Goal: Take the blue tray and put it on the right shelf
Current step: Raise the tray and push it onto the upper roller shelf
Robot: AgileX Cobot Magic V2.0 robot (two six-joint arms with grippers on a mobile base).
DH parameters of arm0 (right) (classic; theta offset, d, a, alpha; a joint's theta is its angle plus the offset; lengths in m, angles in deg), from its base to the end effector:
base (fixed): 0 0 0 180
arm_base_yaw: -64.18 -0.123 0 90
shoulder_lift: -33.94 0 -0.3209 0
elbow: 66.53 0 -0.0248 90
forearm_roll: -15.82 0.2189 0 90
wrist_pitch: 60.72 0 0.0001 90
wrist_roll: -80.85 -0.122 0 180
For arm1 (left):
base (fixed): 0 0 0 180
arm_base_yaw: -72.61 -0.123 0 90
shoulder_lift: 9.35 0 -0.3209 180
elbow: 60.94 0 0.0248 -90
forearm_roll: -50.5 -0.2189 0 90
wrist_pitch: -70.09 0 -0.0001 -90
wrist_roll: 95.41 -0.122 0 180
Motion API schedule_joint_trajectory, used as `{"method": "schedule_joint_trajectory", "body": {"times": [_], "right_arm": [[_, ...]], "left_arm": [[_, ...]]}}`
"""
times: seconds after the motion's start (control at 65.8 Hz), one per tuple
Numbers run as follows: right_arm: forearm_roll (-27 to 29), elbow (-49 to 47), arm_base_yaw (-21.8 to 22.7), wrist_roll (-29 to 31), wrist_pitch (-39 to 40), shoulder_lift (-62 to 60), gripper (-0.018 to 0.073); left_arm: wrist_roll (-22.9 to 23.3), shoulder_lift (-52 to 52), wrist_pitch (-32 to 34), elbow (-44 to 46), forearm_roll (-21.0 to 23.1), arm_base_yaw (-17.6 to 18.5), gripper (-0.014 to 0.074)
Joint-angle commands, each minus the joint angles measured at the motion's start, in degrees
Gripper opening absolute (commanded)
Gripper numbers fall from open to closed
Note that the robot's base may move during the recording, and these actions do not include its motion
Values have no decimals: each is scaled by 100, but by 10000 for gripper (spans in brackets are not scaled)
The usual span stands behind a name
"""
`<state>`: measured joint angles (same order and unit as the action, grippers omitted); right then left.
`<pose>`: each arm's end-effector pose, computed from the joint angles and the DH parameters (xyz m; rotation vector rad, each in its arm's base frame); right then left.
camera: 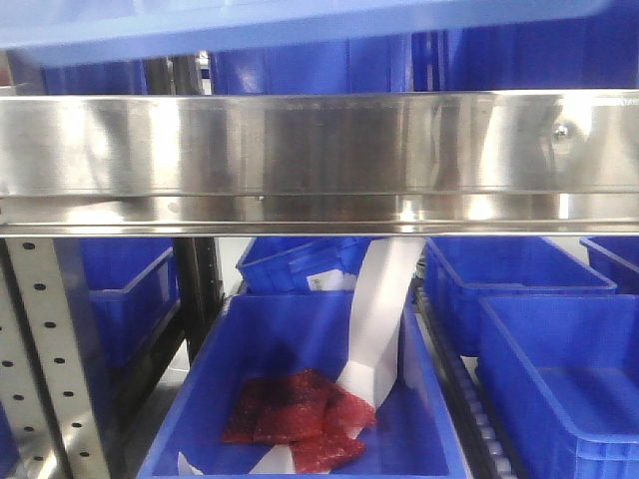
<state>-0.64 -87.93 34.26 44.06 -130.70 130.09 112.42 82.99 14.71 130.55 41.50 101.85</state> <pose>0.2833 0.1256 0.4284 0.1323 2.4645 0.1188 0.2777 -0.1374 0.4160 0.0738 2.3806 -0.2839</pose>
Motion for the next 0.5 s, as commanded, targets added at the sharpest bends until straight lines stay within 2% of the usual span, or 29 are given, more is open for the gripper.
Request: {"method": "schedule_joint_trajectory", "body": {"times": [0.0,0.274,0.486], "right_arm": [[523,-626,89,108,779,230,202],[523,-1267,502,136,1109,1028,202],[523,-1267,551,136,1467,1264,202]], "left_arm": [[1,149,1119,545,538,-57,1],[-2,838,2013,944,512,-412,1],[-2,1154,2103,944,457,-468,1]]}}
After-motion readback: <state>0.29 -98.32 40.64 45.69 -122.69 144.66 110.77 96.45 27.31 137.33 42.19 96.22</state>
